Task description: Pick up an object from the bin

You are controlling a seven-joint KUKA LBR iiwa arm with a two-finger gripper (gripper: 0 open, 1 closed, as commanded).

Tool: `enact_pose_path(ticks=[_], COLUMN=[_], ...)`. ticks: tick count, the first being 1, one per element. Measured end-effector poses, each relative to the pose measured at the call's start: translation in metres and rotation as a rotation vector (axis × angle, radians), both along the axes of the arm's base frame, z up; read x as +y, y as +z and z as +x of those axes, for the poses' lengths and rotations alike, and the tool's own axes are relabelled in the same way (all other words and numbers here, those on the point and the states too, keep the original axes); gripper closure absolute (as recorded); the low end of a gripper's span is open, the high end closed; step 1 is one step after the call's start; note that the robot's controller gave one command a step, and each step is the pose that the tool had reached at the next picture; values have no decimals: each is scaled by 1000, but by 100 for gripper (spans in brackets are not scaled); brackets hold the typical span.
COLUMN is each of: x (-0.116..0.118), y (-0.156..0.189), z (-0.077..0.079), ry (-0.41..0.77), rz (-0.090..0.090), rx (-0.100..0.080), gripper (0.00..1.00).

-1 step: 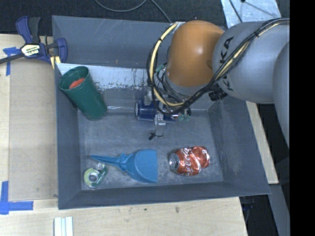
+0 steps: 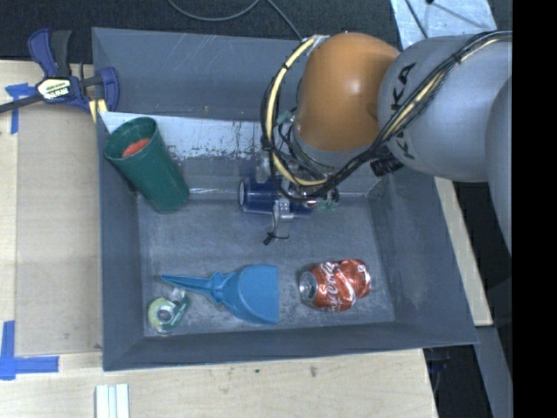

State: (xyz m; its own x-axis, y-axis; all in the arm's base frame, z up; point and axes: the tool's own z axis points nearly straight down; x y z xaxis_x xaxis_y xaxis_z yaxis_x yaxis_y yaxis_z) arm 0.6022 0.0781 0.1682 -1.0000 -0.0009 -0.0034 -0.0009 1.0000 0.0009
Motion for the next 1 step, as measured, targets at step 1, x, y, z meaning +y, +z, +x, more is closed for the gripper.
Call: enact_pose_path(ticks=[1], x=[44], y=[-13], z=[-11], ry=[135], rz=[-1], rx=[3], gripper=[0])
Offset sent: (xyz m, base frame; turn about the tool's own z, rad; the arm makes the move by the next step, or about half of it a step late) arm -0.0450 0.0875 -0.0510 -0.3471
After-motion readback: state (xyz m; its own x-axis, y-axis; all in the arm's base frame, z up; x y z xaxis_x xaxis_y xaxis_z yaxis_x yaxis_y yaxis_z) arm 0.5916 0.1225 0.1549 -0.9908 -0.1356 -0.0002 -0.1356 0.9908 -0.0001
